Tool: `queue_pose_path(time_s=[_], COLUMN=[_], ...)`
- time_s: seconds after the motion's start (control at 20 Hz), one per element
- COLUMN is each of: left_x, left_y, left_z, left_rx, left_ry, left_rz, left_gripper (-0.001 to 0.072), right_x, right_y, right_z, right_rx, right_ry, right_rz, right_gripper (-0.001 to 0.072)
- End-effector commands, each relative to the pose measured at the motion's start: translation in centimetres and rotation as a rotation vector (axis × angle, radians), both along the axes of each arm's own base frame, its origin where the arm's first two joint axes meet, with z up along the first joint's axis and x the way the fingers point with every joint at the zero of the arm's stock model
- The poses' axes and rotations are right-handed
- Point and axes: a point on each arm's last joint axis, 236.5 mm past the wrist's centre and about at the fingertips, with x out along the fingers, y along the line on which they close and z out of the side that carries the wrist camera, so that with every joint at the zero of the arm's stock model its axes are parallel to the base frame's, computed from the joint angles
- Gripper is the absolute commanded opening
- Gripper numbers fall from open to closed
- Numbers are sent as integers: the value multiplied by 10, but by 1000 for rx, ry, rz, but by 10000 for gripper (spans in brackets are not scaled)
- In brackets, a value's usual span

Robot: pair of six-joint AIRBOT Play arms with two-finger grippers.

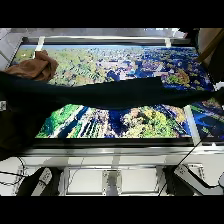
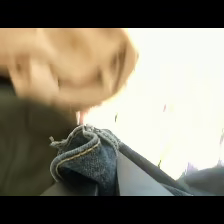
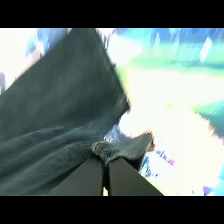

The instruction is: Fold the clothes and pants, and hang the long-sleeved shirts on hangers.

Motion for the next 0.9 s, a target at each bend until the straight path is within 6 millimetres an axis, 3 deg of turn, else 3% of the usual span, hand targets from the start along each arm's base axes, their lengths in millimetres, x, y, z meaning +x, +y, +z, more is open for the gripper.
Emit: queue_pose_path(time_s=[0.0, 0.05, 0.1, 0.2, 0.3, 0.4, 0.5, 0.6, 0.7, 0.85], left_x=[12, 15, 15, 0, -33, -72, -113, -151, -176, -176], left_y=[5, 0, -8, -8, 6, 16, 16, 14, 17, 22], left_z=[82, 76, 57, 3, -61, -127, -191, -244, -272, -275], left_rx=[17, -18, -39, 10, 43, 32, 16, 36, 70, 95], left_ry=[-298, -284, -209, 15, 246, 415, 556, 695, 788, 794], left_rz=[32, 15, -18, -43, -7, 39, 69, 82, 87, 93], left_gripper=[39, 40, 40, 40, 40, 40, 40, 40, 40, 40], right_x=[-10, -7, -7, -17, -37, -60, -82, -96, -109, -121], right_y=[-23, -21, -17, -11, -12, -10, 4, 17, 22, 19], right_z=[78, 85, 84, 61, 21, -31, -89, -131, -159, -172], right_rx=[-160, -156, -153, -146, -137, -105, -27, 37, 52, 30], right_ry=[-91, -106, -103, -14, 120, 256, 368, 427, 476, 523], right_rz=[-58, -57, -46, -12, 0, -4, -1, -12, -26, -29], right_gripper=[20, 20, 20, 20, 20, 20, 20, 21, 20, 21])
